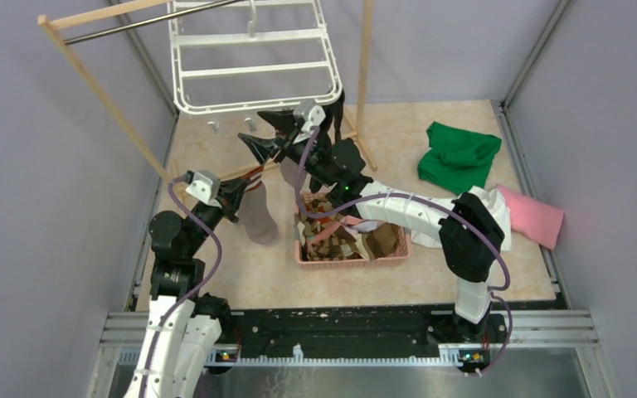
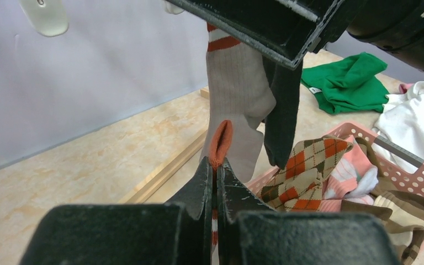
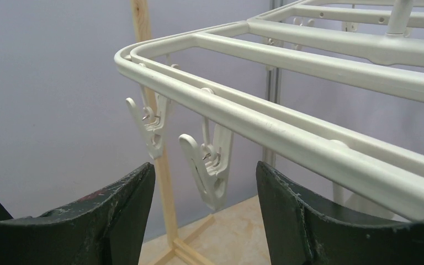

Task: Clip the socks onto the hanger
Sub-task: Adjust the hanger on the clothesline.

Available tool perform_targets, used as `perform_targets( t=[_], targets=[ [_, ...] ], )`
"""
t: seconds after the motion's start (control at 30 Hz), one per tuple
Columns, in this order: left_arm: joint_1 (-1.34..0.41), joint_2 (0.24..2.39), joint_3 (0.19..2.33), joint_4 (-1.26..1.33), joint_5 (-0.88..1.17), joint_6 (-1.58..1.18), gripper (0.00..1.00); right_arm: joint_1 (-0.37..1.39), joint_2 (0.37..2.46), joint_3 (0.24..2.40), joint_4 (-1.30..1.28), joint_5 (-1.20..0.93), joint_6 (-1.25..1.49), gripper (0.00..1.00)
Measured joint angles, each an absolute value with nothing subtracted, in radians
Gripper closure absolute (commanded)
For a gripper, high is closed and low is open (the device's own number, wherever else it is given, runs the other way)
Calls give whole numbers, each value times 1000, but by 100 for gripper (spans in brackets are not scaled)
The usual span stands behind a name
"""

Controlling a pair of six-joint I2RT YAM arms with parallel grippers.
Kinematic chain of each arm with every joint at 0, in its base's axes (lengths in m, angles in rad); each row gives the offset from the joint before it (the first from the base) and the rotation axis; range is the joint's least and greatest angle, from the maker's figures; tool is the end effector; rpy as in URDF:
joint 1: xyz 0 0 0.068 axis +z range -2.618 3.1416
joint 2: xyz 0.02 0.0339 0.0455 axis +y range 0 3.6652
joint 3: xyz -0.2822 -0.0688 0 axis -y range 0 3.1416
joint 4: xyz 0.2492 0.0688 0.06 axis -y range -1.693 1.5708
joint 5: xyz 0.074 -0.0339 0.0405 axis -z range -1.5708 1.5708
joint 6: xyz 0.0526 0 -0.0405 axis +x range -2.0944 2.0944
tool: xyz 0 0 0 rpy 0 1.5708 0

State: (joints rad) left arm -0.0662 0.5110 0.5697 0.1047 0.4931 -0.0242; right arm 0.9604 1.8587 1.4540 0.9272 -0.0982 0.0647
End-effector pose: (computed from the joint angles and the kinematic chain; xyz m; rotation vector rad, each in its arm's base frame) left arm 0.1359 -0.0340 0.3456 0.4384 1.3720 -0.4207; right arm 0.2608 0.3818 0.4042 -0.5585 0.9475 0.9766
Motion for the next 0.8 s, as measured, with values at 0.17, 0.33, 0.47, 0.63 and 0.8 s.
perform_targets(
  t=[0.17, 0.33, 0.47, 0.63, 0.8],
  targets=[
    [-66, 524, 579, 105, 505, -23, 100, 962, 1866, 1454, 936, -107, 80, 35],
    [-66, 529, 587, 107, 509, -23, 100, 962, 1869, 1455, 936, -103, 83, 34],
    [-66, 529, 587, 112, 511, -23, 100, 962, 1869, 1455, 940, -101, 83, 33],
    [-66, 529, 587, 112, 512, -19, 100, 962, 1869, 1456, 954, -103, 83, 33],
    [-66, 529, 588, 112, 513, -2, 100, 958, 1876, 1467, 962, -121, 86, 33]
  ],
)
